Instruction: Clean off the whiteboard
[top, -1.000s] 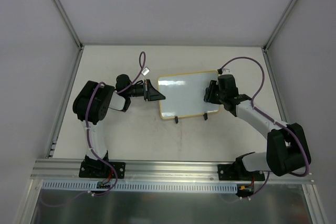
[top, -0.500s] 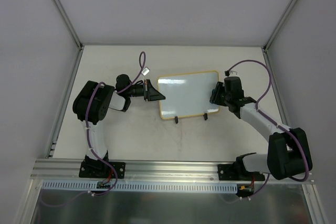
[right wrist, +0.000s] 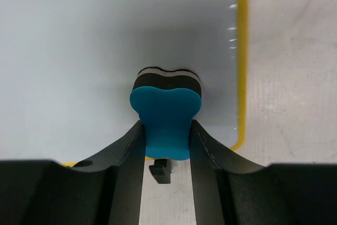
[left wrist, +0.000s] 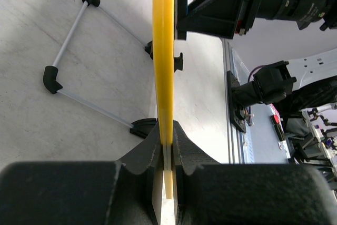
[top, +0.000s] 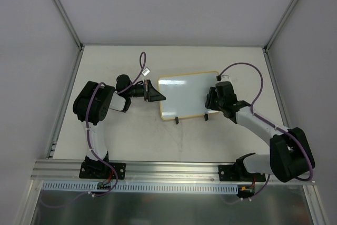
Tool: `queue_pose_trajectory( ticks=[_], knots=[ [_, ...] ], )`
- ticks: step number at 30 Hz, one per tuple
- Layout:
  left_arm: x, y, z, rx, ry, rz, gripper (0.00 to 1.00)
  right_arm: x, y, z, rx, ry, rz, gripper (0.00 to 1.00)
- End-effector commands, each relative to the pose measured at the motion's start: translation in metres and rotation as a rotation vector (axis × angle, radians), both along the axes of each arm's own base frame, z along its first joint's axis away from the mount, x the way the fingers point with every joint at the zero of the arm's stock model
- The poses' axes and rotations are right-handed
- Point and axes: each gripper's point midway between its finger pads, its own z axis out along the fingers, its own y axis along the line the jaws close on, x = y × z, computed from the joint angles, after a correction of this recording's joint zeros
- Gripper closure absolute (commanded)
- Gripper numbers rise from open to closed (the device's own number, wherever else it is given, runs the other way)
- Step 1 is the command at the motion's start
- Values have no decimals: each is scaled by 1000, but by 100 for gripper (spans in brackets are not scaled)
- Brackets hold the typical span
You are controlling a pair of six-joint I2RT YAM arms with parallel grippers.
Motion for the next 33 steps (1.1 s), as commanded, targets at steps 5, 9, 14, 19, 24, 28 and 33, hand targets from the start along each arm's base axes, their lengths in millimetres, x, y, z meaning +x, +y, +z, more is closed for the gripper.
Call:
queue_pose_trajectory(
  ticks=[5, 9, 14, 19, 24, 28, 33],
  knots=[
    [-7, -3, 59, -107, -462, -53, 100, 8, 37, 3, -48, -62, 65, 96],
    [-7, -3, 60, -109, -458, -58, 100, 5, 56, -8, -55, -48, 103, 97],
    [-9, -4, 59, -109, -453, -59, 100, 3, 69, -12, -32, -50, 125, 97],
    [-8, -6, 59, -111, -450, -64, 100, 2, 81, -6, -1, -67, 159, 97],
    [-7, -7, 59, -111, -452, -62, 100, -2, 84, 25, 46, -115, 175, 97],
    [-6, -7, 59, -112, -448, -61, 99, -5, 83, 50, 61, -145, 189, 97],
    [-4, -7, 59, -113, -446, -58, 97, -11, 74, 65, 47, -167, 190, 96]
  ],
)
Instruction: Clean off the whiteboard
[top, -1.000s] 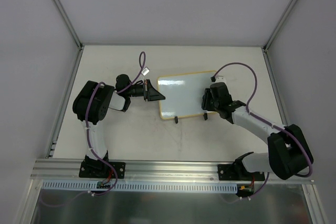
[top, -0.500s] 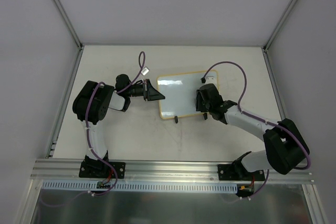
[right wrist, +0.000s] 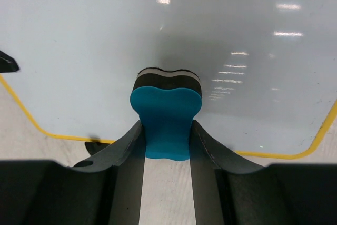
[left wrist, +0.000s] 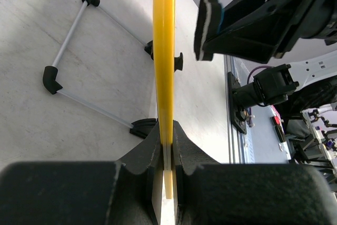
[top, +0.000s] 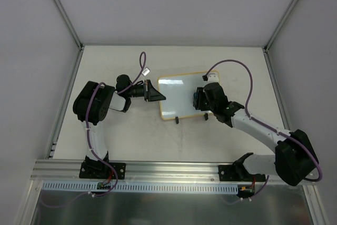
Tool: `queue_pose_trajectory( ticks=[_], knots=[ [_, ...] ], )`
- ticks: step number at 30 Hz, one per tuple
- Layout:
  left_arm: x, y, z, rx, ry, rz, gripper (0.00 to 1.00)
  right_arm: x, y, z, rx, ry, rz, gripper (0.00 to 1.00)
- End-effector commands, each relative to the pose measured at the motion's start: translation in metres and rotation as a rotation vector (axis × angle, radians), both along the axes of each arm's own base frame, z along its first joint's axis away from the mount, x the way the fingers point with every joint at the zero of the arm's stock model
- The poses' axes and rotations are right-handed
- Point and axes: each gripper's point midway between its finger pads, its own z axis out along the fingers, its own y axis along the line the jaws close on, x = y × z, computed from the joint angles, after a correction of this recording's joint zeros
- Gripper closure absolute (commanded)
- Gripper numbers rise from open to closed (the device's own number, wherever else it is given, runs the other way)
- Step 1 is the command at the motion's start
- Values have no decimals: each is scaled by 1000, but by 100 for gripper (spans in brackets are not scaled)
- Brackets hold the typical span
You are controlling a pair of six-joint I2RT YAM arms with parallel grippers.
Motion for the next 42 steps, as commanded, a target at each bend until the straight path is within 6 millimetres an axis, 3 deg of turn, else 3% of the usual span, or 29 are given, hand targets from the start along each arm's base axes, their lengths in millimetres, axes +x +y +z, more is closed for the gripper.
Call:
queue_pose_trajectory(
  ticks=[1, 5, 10, 15, 18, 25, 36, 39, 40, 42],
  knots=[
    [-6, -7, 60, -112, -450, -66, 98, 5, 4, 39, 41, -73, 9, 96],
    [-6, -7, 61, -113, -451, -63, 98, 1, 2, 45, 42, -74, 13, 96],
    [-6, -7, 62, -114, -453, -62, 98, -16, -6, 39, 35, -24, 18, 96],
    [-6, -6, 63, -115, -454, -60, 98, -51, -21, 11, 8, 104, 15, 96],
    [-7, -7, 64, -116, -456, -64, 98, -82, -34, -10, -49, 217, 9, 95],
    [-7, -7, 64, -116, -453, -62, 97, -123, -41, -46, -88, 323, 7, 94],
    [-8, -6, 66, -117, -459, -59, 97, -131, -42, -71, -166, 345, -14, 92],
    [-8, -6, 66, -117, -459, -57, 97, -130, -37, -74, -171, 341, -2, 74],
    [-9, -6, 67, -117, -459, -61, 97, -129, -38, -73, -175, 336, -7, 53],
    [-8, -5, 67, -117, -462, -59, 95, -128, -38, -72, -172, 328, -7, 39]
  ],
)
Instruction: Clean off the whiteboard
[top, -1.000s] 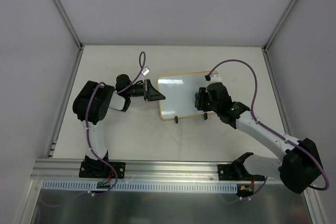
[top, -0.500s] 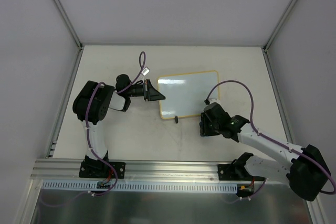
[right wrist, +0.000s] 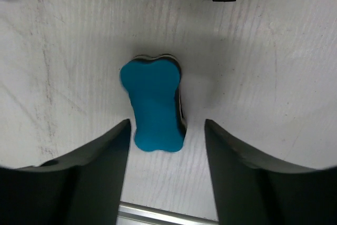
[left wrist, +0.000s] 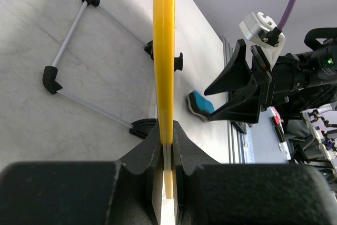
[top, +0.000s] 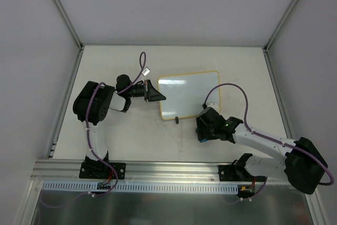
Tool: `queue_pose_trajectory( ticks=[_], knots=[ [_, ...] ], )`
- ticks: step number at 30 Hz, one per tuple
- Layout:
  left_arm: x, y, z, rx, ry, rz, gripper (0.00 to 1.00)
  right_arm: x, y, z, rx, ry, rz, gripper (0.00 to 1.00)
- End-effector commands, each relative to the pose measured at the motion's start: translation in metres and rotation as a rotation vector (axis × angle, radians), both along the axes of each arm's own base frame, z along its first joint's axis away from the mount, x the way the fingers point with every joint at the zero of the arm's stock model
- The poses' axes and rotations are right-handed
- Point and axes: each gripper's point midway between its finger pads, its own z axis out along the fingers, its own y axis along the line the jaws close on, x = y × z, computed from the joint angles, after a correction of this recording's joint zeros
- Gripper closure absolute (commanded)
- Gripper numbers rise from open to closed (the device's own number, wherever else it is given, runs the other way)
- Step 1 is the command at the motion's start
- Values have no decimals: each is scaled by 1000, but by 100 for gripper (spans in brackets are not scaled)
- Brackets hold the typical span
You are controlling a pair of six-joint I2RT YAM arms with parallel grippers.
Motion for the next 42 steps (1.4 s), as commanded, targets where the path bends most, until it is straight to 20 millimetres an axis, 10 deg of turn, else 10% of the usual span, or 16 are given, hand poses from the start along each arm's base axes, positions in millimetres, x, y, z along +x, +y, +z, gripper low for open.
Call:
queue_pose_trajectory(
  ticks=[1, 5, 13, 19, 27, 31, 42],
  knots=[
    [-8, -5, 68, -117, -463, -56, 95, 8, 3, 5, 7, -48, -19, 33],
    [-6, -3, 68, -116, -463, -50, 93, 10, 4, 9, 14, -57, -14, 19],
    [-7, -1, 70, -117, -462, -30, 60, 13, 6, 19, 39, -93, -13, 20],
    [-9, 1, 77, -121, -476, -27, 56, 16, 6, 26, 50, -118, -12, 20],
    [-3, 19, 77, -106, -488, 49, 42, 33, 12, 69, 100, -253, 37, 9],
    [2, 26, 79, -103, -492, 73, 1, 43, 14, 102, 135, -349, 66, 5],
    [22, 76, 75, -64, -466, 430, 1, 57, 3, 159, 172, -529, 80, 1]
  ],
)
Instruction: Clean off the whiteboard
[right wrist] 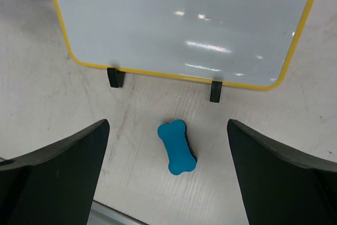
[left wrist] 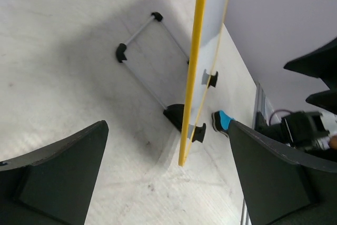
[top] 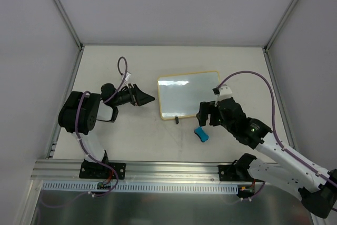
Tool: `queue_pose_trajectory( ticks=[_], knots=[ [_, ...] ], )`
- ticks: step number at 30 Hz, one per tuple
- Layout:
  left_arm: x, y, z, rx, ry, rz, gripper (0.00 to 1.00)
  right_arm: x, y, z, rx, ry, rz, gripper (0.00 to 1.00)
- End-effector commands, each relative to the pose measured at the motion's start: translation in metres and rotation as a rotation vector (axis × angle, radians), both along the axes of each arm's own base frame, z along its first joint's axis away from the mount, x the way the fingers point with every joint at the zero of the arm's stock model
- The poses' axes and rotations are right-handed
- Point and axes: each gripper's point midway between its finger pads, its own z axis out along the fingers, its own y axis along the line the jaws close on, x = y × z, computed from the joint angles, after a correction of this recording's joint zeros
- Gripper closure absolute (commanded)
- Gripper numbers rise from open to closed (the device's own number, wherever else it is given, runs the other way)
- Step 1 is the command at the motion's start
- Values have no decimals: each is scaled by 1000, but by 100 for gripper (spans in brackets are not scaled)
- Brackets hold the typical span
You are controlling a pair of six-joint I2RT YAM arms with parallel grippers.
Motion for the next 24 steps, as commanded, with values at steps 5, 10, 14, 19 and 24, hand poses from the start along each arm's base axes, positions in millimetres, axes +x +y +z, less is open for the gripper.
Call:
queue_pose_trajectory(
  ticks=[5, 10, 14, 19, 24],
  knots=[
    [14, 53, 108, 28, -505, 367, 1, 19, -10, 30, 17, -128, 4, 1],
    [7, 81, 117, 154, -381, 548, 1, 27, -10, 42, 111, -199, 16, 1],
    [-12, 88, 112, 191, -353, 575, 1, 31, -5, 38, 148, -223, 35, 1],
    [-37, 88, 82, 165, -244, 584, 1, 39, -6, 29, 145, -267, 28, 1],
    [-49, 97, 75, 171, -258, 640, 1, 42, -6, 23, 167, -293, 13, 1]
  ],
)
